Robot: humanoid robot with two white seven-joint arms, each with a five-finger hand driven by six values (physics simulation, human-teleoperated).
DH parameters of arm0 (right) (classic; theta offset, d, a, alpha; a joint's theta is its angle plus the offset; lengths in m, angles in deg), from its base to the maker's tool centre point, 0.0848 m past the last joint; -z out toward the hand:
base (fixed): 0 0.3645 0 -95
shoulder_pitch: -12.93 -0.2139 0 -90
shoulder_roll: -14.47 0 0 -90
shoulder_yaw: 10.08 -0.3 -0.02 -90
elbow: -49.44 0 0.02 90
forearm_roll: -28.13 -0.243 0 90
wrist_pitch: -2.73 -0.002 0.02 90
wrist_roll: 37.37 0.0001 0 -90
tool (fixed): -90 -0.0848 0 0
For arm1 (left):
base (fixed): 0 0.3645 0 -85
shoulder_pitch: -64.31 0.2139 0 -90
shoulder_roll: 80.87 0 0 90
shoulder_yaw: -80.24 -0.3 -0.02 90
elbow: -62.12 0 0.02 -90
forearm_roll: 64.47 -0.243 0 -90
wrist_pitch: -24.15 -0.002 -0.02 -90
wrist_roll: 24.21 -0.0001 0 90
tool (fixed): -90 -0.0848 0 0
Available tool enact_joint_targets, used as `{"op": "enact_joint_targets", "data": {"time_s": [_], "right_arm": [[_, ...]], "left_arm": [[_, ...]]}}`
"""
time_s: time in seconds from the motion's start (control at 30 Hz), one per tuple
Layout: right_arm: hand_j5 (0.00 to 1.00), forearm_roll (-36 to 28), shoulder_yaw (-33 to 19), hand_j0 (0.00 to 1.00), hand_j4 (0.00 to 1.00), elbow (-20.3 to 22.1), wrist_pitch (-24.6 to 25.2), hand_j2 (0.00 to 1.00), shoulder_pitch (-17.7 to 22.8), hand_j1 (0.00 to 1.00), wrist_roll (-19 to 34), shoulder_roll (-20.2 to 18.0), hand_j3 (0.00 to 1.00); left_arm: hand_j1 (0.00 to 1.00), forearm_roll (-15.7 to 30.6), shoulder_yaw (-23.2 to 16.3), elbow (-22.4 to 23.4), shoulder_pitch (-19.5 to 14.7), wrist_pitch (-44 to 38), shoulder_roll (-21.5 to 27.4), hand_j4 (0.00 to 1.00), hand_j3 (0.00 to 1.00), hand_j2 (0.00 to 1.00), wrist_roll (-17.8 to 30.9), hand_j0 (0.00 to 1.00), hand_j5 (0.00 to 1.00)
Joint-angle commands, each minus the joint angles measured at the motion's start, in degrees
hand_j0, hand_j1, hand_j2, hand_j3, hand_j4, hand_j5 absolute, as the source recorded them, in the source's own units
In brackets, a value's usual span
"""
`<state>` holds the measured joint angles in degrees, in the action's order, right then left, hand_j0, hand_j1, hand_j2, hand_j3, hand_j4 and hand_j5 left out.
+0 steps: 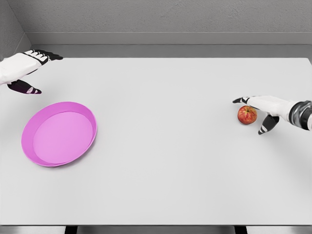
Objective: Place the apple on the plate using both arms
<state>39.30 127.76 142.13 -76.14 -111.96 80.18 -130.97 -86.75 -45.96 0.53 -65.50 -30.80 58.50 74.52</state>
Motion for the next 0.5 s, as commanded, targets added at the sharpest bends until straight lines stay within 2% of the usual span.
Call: {"op": "enact_joint_targets", "data": {"time_s": [0.0,0.07,0.13,0.17,0.2,0.23,0.27,0.3,0.47], "right_arm": [[1.0,0.0,0.2,1.0,1.0,-0.2,0.0,1.0,0.0,1.0,0.1,0.0,1.0],[1.0,0.0,0.4,1.0,1.0,-0.3,0.0,1.0,0.0,1.0,0.1,0.0,1.0],[0.94,0.0,0.4,0.94,0.94,-0.3,-0.1,0.94,0.0,0.94,0.1,0.0,0.94],[0.85,0.0,0.4,0.85,0.85,-0.2,-0.1,0.85,0.0,0.85,0.1,0.0,0.85],[0.7,0.0,0.4,0.7,0.7,-0.2,-0.2,0.7,0.0,0.7,0.1,0.0,0.7],[0.63,0.0,0.4,0.63,0.63,-0.2,-0.3,0.63,0.0,0.63,0.1,0.0,0.63],[0.62,0.0,0.5,0.62,0.62,-0.2,-0.3,0.62,0.0,0.62,0.1,0.0,0.62],[0.56,0.0,0.8,0.56,0.56,-0.2,-0.3,0.56,0.0,0.56,0.1,0.0,0.56],[0.49,0.0,1.1,0.49,0.49,-0.2,-0.3,0.49,0.0,0.49,0.1,0.0,0.49]], "left_arm": [[1.0,0.0,0.1,0.0,0.0,0.0,0.0,1.0,1.0,1.0,0.0,1.0,1.0],[1.0,-0.2,0.2,0.0,0.0,0.0,-0.1,1.0,1.0,1.0,0.0,1.0,1.0],[1.0,-0.2,0.2,0.0,0.0,0.0,-0.1,1.0,1.0,1.0,0.1,1.0,1.0],[1.0,-0.2,0.3,0.0,0.0,0.0,-0.1,1.0,1.0,1.0,0.1,1.0,1.0],[1.0,-0.5,0.3,0.0,0.0,0.0,-0.1,1.0,1.0,1.0,0.0,1.0,1.0],[1.0,-0.6,0.3,0.0,0.0,0.0,0.0,1.0,1.0,1.0,0.0,1.0,1.0],[1.0,-0.6,0.3,0.0,0.0,0.0,0.0,1.0,1.0,1.0,0.0,1.0,1.0],[1.0,-0.6,0.3,0.0,-0.1,0.0,0.0,1.0,1.0,1.0,0.0,1.0,1.0],[1.0,-0.6,0.3,0.0,0.0,0.0,-0.1,1.0,1.0,1.0,0.0,1.0,1.0]]}}
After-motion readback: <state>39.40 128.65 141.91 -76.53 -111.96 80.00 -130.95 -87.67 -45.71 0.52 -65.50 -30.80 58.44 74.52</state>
